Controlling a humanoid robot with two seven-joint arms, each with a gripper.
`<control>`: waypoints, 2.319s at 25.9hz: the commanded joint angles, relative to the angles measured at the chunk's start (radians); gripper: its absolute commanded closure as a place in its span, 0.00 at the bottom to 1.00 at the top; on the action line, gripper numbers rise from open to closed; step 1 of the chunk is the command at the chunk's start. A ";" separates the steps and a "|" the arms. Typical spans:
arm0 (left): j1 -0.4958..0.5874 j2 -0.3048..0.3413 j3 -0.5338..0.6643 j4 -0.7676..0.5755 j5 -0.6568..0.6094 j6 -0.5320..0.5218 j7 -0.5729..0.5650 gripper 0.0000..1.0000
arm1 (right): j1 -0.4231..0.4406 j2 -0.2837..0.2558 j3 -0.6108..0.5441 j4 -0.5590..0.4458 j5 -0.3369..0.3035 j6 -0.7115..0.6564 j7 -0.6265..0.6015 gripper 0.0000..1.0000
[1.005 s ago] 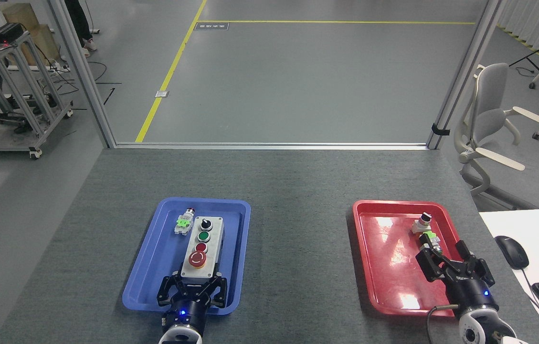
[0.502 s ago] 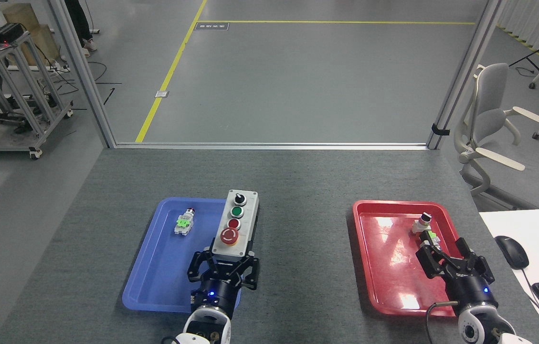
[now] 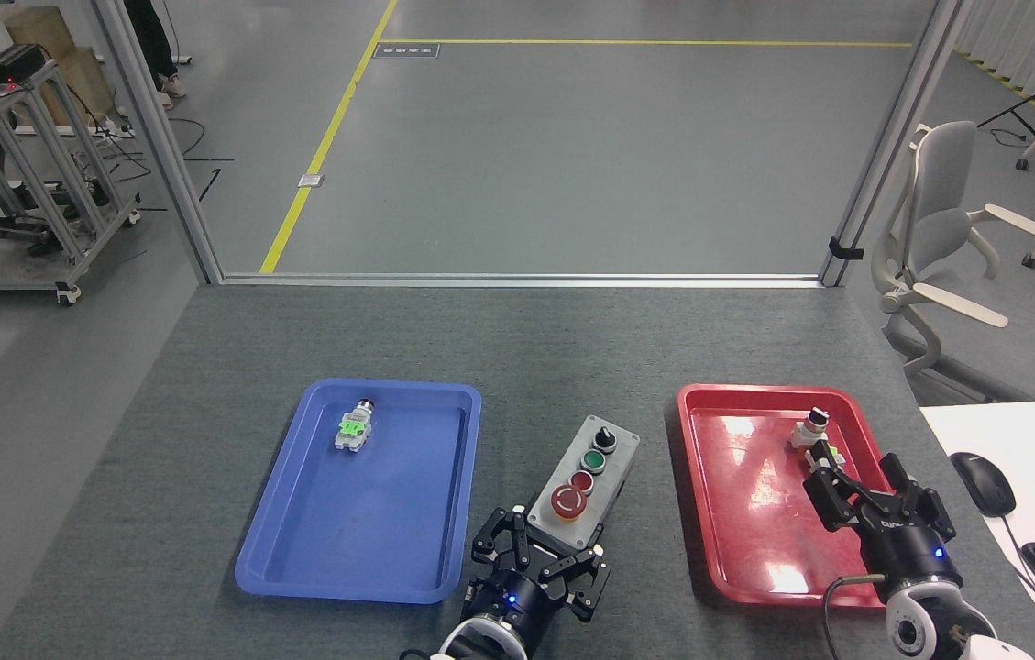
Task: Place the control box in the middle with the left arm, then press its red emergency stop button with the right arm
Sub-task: 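Lift and carry the control box out of the blue tray between trays, then open the left gripper and pull it back from the box, then move the right gripper over the box's red emergency stop button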
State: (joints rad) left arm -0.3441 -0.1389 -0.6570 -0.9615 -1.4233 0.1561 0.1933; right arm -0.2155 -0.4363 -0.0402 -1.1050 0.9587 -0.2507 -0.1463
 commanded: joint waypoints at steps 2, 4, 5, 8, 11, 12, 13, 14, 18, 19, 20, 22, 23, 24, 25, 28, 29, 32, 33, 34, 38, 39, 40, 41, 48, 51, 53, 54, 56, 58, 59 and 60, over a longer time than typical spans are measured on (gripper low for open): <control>-0.024 -0.001 -0.023 0.038 0.030 -0.007 0.012 0.64 | -0.016 -0.013 0.000 0.001 -0.003 0.014 -0.001 0.00; -0.030 -0.001 -0.023 0.041 0.043 -0.007 0.014 0.65 | -0.022 -0.012 0.000 0.001 -0.002 0.014 -0.001 0.00; -0.032 -0.001 -0.023 0.050 0.052 -0.006 0.014 0.65 | -0.025 -0.012 0.000 0.001 -0.002 0.016 -0.001 0.00; -0.058 -0.001 -0.023 0.121 0.083 -0.009 0.028 0.64 | -0.027 -0.018 0.000 0.001 -0.003 0.019 -0.001 0.00; -0.087 -0.001 -0.024 0.199 0.087 -0.047 0.058 0.65 | -0.027 -0.018 0.000 0.001 -0.002 0.019 -0.001 0.00; -0.088 -0.001 -0.024 0.204 0.087 -0.047 0.060 0.65 | -0.027 -0.019 0.000 0.001 -0.002 0.018 -0.001 0.00; -0.090 -0.001 -0.024 0.205 0.087 -0.046 0.061 0.65 | -0.025 -0.019 0.000 0.001 -0.002 0.018 -0.001 0.00; -0.093 -0.001 -0.024 0.205 0.087 -0.044 0.060 0.65 | -0.025 -0.018 0.000 0.001 -0.002 0.018 -0.001 0.00; -0.099 0.001 -0.023 0.210 0.147 -0.052 0.075 0.08 | -0.025 -0.022 0.000 0.001 -0.002 0.014 -0.002 0.00; -0.099 0.001 -0.023 0.217 0.173 -0.061 0.086 0.01 | -0.025 -0.024 0.000 0.001 0.000 0.014 -0.002 0.00; -0.099 0.001 -0.023 0.230 0.187 -0.064 0.095 0.01 | -0.025 -0.024 0.002 0.001 0.000 0.013 -0.002 0.00; -0.099 0.001 -0.024 0.236 0.190 -0.064 0.103 0.01 | -0.024 -0.025 0.002 0.001 0.002 0.013 -0.002 0.00; -0.099 0.001 -0.024 0.236 0.190 -0.063 0.104 0.01 | -0.024 -0.025 0.002 0.001 0.002 0.013 -0.002 0.00; -0.099 0.001 -0.024 0.233 0.188 -0.060 0.104 0.01 | -0.024 -0.025 0.002 0.001 0.002 0.013 -0.002 0.00; -0.098 0.001 -0.024 0.228 0.188 -0.052 0.104 0.01 | -0.022 -0.024 0.003 0.001 0.002 0.011 -0.002 0.00; -0.082 0.001 -0.039 0.170 0.182 -0.009 0.103 0.01 | -0.021 -0.025 0.005 0.001 0.002 0.011 -0.004 0.00; -0.055 0.002 -0.042 0.116 0.179 0.034 0.098 0.01 | -0.021 -0.025 0.005 0.001 0.003 0.010 -0.004 0.00; 0.065 0.036 -0.033 -0.091 0.123 0.135 0.090 0.01 | -0.025 -0.039 0.006 0.001 0.003 0.016 -0.009 0.00; 0.094 0.064 -0.026 -0.146 0.095 0.154 0.089 0.01 | -0.028 -0.042 0.010 0.001 0.003 0.021 -0.009 0.01; 0.123 0.098 -0.010 -0.200 0.075 0.166 0.087 0.01 | -0.034 -0.047 0.013 0.001 0.003 0.022 -0.010 0.02; 0.205 0.173 0.083 -0.364 0.063 0.174 0.089 0.01 | -0.080 -0.061 0.080 -0.001 0.003 -0.013 -0.012 0.58; 0.212 0.194 0.106 -0.401 0.063 0.172 0.089 0.01 | -0.103 -0.061 0.117 -0.001 0.003 -0.019 -0.013 0.62; 0.215 0.214 0.131 -0.428 0.063 0.171 0.089 0.01 | -0.123 -0.061 0.149 -0.001 0.003 -0.021 -0.013 0.64; 0.220 0.232 0.163 -0.450 0.064 0.168 0.087 0.01 | -0.140 -0.061 0.188 -0.001 0.003 -0.022 -0.013 0.77; 0.243 0.271 0.379 -0.467 0.081 0.129 -0.051 0.01 | -0.258 -0.048 0.477 0.004 0.008 -0.116 -0.006 1.00; 0.243 0.269 0.499 -0.468 0.090 0.011 -0.091 0.01 | -0.277 -0.027 0.585 0.042 0.012 -0.177 -0.002 1.00; 0.241 0.269 0.562 -0.468 0.092 -0.075 -0.089 0.01 | -0.281 -0.007 0.634 0.057 0.011 -0.223 -0.001 1.00; 0.241 0.269 0.591 -0.468 0.092 -0.112 -0.089 0.01 | -0.281 0.002 0.651 0.063 0.012 -0.233 -0.001 1.00; 0.243 0.271 0.640 -0.468 0.092 -0.168 -0.087 0.01 | -0.280 0.024 0.683 0.073 0.012 -0.234 0.001 1.00; 0.241 0.275 0.672 -0.465 0.092 -0.228 -0.077 0.01 | -0.281 0.042 0.727 0.102 0.014 -0.234 0.001 1.00; 0.241 0.283 0.683 -0.464 0.092 -0.260 -0.068 0.01 | -0.281 0.057 0.747 0.120 0.014 -0.231 0.001 1.00; 0.240 0.297 0.689 -0.462 0.092 -0.282 -0.061 0.01 | -0.281 0.071 0.761 0.134 0.014 -0.226 0.001 1.00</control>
State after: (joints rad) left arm -0.1016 0.1387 -0.0094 -1.4272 -1.3319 -0.0496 0.1134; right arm -0.4962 -0.3996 0.6670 -1.0103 0.9718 -0.4780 -0.1456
